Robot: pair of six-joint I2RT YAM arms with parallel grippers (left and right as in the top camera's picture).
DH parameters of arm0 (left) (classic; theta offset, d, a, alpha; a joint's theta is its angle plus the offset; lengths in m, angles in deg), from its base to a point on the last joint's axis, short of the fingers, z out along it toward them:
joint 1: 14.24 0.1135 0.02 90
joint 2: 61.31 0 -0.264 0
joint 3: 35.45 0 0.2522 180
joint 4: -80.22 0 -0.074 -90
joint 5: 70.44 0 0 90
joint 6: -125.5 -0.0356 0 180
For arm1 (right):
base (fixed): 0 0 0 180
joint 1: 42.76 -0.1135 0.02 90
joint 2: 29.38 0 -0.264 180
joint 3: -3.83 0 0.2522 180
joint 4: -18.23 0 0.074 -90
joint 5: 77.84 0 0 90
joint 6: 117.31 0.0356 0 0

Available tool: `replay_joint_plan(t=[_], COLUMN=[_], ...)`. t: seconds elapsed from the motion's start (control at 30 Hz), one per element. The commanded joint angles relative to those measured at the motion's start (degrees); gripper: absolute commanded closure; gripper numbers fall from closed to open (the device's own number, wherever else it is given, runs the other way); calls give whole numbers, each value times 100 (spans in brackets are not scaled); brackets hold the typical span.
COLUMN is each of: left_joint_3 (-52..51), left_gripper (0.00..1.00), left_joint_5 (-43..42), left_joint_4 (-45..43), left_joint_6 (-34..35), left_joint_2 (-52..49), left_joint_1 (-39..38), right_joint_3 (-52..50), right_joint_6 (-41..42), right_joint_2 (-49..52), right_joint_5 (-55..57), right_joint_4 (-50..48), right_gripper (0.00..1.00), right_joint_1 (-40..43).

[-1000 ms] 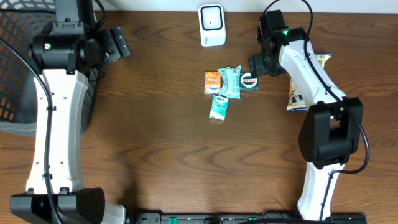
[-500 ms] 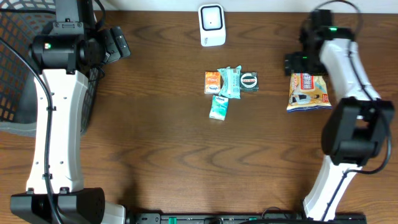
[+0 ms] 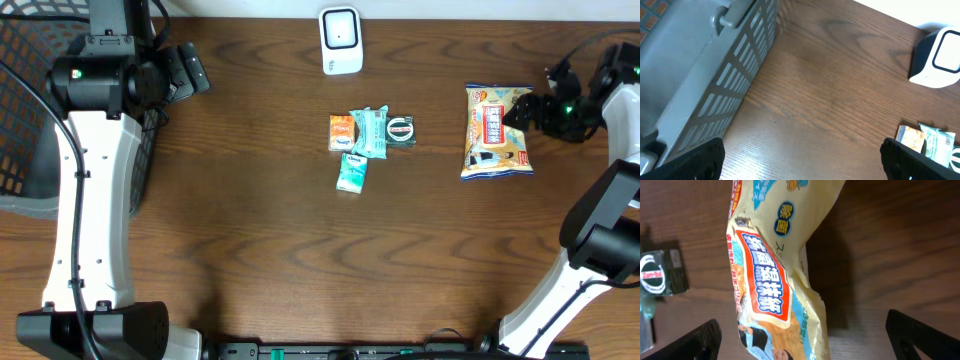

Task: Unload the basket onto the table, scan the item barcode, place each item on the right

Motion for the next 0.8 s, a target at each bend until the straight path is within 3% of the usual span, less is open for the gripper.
replay_joint_plan(t=[0.0,0.17,0.23,0.37,0.47,0.63,0.77], left_joint_3=[17,17,17,17,17,17,17], left_gripper=[2,2,2,2,2,2,2], left_joint_5=[94,94,94,94,94,94,94], left_joint_4=[13,13,13,13,13,13,13], left_joint_6=[11,11,11,11,11,11,11], left_joint_2=[-2,-2,-2,-2,-2,-2,-2], left_joint_1=[-7,-7,-7,-7,-7,-7,-7], right_joint_3=[-490,-1255,-1499,-1770,-1759,-1248,-616], right_joint_6=[-240,-238,-236,-109,-94,339,654], right_joint_2=[103,103,103,103,101,66,-76], right_joint_5=[-625,-968,-966,-1032,-1019,-570,1016], right_joint_4=[-291,-1029,-1252,-1541,-1554,-1180,-640], right_gripper=[1,1,7,53,97,98,98], right_joint_1=[-42,-116,-116,-111,-111,-103,-321])
